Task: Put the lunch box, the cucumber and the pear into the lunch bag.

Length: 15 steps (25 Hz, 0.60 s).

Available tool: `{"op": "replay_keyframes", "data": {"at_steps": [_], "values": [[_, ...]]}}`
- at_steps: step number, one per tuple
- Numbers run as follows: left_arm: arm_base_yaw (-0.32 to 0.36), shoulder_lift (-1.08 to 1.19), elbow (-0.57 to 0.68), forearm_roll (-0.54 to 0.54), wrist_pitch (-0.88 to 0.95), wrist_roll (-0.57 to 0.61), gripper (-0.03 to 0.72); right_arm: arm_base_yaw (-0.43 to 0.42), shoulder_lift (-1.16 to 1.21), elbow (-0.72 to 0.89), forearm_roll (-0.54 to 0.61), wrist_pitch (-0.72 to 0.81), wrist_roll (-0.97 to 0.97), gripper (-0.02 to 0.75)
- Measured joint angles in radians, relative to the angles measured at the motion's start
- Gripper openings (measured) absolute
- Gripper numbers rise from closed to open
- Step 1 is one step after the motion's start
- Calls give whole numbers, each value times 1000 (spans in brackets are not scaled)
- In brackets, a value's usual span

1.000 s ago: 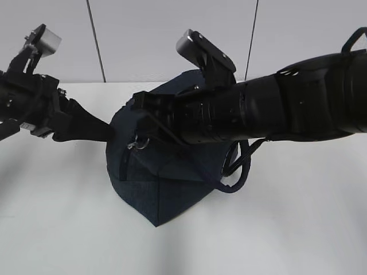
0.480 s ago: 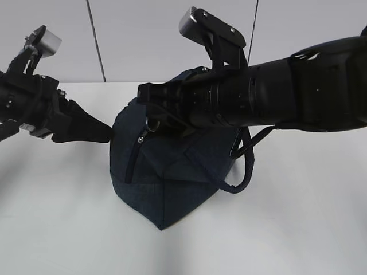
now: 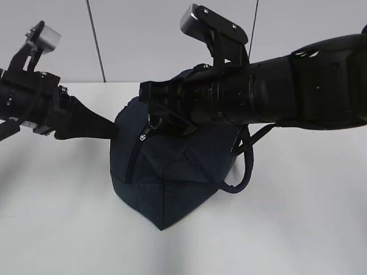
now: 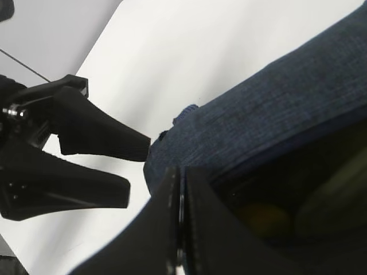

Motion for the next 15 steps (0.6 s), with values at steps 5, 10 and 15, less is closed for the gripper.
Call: {"op": "replay_keyframes", "data": {"at_steps": [5,10,15], "values": [[-21,10,-1,-50,-45,28,298,0,0,0,0,3,-3,0],[-74,45,-1,-56,-50,33,239,0,0,0,0,4,-3,0],[-82,45,-1,-56,-62,40,25,0,0,-1,0,-23,-5,0]]}}
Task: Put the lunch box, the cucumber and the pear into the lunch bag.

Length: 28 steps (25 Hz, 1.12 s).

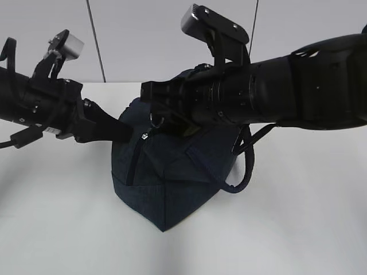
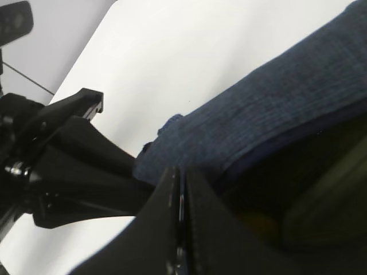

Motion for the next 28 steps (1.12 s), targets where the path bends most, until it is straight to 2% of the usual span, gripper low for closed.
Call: {"op": "replay_keyframes", "data": {"at_steps": [15,19,23,28], "values": [[0,0,0,0,12,0,3,0,-10,-54,3,-30,-16,0],[0,0,-3,20,13,0,3,-6,-12,-65,5,-100,-53,0],[0,0,-3,33,16,0,3,-58,-12,-68,7,-111,-66,0],[0,0,-3,35,21,0,3,-168,-12,-96,7,-93,-68,0]]}}
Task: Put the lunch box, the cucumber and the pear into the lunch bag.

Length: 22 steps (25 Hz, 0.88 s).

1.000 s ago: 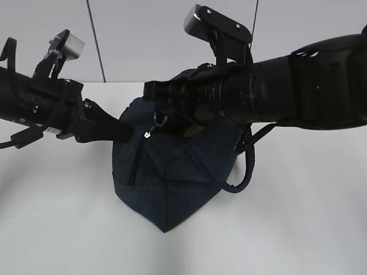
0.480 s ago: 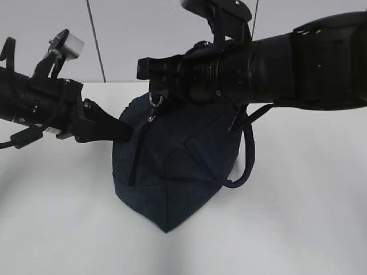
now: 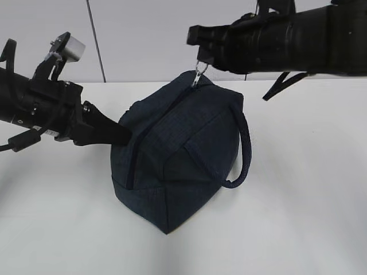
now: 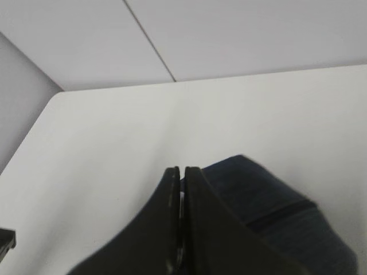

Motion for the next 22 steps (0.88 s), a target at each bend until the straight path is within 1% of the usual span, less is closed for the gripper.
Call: {"op": "replay_keyframes", "data": {"at_steps": [3,5,8,13,17,22], "values": [[0,0,-1,-1,14,0,3,-86,32,-37,0,56,0,0],[0,0,-2,-1,15,0,3,-129,82,-72,0,102,0,0],[0,0,-2,3,17,0,3,-183,171,-123,0,120,0,0],[0,0,-2,6,18,0,3,-253,326,-211,0,174,7,0],[0,0,-2,6,19,0,3,-295,429,-231,0,217,36,0],[0,0,-2,6,21,0,3,-312,491,-233,0,285,74,0]]}}
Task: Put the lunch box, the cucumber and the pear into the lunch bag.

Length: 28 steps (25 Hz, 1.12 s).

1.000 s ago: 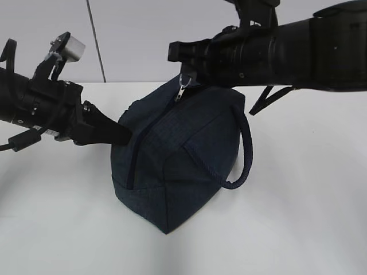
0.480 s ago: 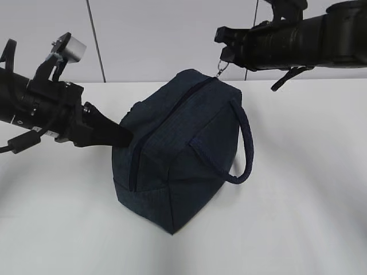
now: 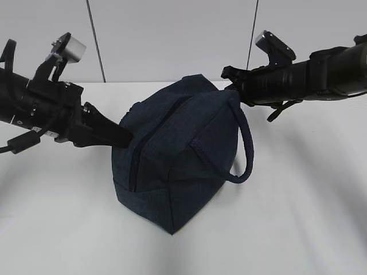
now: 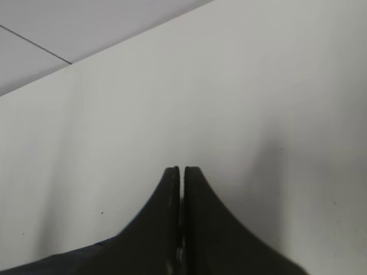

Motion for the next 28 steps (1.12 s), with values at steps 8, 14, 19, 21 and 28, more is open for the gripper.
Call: {"op": "replay_keyframes", "data": {"at_steps": [8,14,19,21,28], "values": [[0,-16,0,5,-26,0,3,-2,30,4,-19,13,38,0],[0,-20,0,13,-31,-38,19,-6,30,10,-30,36,36,42],[0,-28,0,60,-28,-118,230,-28,26,10,-41,106,25,380],[0,-28,0,100,-26,-158,325,-40,9,10,-46,122,8,455],[0,-68,0,307,26,-358,376,-89,-132,10,-252,230,14,438]]}}
